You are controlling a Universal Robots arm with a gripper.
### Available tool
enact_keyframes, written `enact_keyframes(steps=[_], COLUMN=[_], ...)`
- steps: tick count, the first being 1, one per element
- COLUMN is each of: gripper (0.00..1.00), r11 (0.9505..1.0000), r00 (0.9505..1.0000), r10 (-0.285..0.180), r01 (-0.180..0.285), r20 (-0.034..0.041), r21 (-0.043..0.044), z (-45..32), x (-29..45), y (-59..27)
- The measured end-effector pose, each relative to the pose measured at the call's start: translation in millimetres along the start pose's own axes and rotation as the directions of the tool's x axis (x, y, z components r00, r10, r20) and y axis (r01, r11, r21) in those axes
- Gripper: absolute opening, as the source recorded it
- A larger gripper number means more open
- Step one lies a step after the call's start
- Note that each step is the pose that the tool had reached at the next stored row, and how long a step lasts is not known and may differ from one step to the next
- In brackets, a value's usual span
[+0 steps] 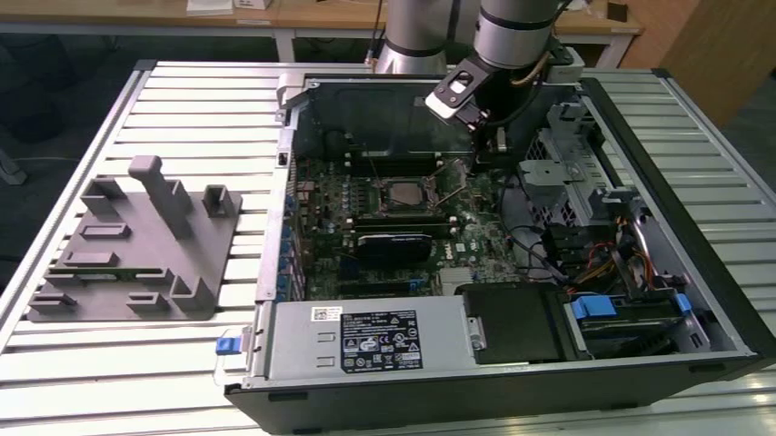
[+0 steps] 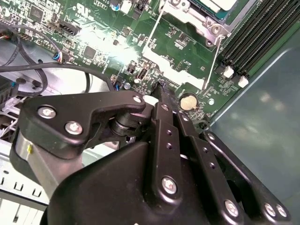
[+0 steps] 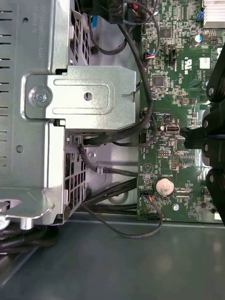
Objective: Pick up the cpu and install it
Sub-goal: 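Close the cpu cover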
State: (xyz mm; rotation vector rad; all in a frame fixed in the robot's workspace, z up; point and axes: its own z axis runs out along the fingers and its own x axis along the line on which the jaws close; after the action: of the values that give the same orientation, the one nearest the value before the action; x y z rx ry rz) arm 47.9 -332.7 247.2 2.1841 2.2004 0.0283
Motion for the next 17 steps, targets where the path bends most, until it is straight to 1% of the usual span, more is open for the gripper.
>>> enact_keyframes(steps=[6,13,17], gripper=[0.11,0.11,0.11], r11=[1.0,1.0,1.0], r00=[1.0,1.0,1.0], r10=[0.0,0.0,0.0], r01=[0.0,0.0,0.0], r20=[-0.0002,-0.0002,-0.0002], r21=[0.0017,0.0021,0.0021], z=[8.3,8.8,8.6], x=[0.2,0.2,0.2], y=[-0.3,-0.5,-3.6])
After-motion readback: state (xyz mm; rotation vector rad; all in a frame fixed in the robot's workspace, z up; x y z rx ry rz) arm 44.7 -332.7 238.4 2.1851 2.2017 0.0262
